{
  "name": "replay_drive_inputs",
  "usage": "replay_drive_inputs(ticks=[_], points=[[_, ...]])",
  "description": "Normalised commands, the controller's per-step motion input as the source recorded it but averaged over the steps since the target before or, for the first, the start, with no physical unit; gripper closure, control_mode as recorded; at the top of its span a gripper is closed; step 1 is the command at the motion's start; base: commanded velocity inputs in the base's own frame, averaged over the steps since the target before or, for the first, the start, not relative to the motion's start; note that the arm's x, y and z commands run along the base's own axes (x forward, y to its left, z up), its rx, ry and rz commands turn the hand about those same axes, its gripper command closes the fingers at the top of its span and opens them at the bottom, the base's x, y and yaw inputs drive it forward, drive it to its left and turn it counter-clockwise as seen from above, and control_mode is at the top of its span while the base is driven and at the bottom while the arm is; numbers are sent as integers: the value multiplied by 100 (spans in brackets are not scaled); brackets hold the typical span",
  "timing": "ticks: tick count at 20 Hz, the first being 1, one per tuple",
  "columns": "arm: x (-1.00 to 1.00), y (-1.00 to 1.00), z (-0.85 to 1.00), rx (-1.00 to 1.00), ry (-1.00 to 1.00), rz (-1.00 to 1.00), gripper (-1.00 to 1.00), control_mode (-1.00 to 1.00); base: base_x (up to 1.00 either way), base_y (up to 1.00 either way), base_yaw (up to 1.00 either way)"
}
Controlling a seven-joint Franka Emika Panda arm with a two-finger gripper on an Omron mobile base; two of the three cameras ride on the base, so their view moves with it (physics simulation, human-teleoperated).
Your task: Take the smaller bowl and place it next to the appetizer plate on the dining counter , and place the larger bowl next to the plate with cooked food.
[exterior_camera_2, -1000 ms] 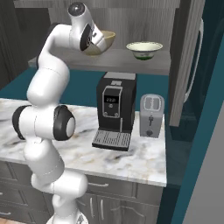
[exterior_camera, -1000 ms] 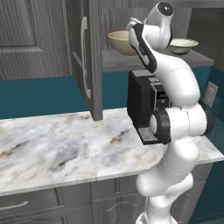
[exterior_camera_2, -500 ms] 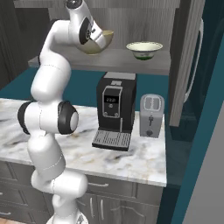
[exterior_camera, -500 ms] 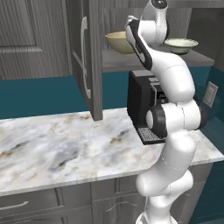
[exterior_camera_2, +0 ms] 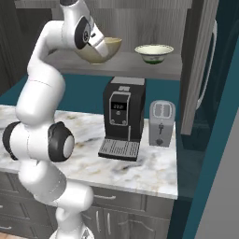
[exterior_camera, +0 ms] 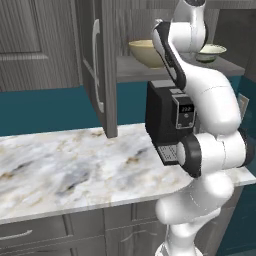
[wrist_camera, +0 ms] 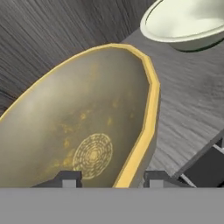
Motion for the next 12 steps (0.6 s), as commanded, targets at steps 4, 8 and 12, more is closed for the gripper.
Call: replay_drive_inputs(ticks=[4, 8, 12], points=[[-100, 0, -35, 11, -14, 8, 100, -100, 0, 0, 0], [-100, -1, -24, 7, -6, 15, 100, -100, 0, 0, 0], [-100, -4, 0, 0, -5, 2, 100, -100, 0, 0, 0]])
